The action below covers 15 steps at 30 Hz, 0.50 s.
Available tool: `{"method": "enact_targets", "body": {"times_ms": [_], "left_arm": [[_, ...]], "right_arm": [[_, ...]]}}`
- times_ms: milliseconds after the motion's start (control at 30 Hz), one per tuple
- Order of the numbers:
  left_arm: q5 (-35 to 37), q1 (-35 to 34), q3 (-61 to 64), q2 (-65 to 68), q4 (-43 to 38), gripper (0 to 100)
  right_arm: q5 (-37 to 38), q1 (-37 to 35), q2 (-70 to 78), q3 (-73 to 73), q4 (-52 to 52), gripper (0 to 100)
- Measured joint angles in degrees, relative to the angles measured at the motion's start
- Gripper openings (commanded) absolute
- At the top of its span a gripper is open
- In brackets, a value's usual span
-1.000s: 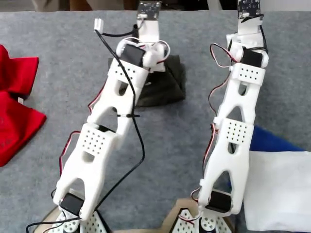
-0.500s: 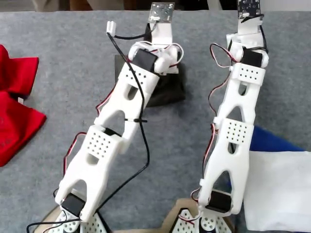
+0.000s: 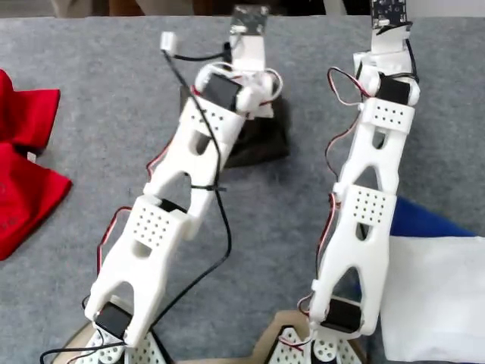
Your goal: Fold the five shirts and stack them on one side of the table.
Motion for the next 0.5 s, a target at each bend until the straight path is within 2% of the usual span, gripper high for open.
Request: {"method": "enact_targets", "body": {"times_ms": [333, 500], "left_arm": [[-0.2, 4.2, -0.7, -0.1, 1.2, 2], [-0.3, 5.5, 5.3, 0.0, -2.5, 2]], "right_arm": [[1.1, 0.0, 0.0, 0.0, 0.0, 0.6], [2.7, 0.0, 0.0, 0.0, 0.0, 0.6]]}}
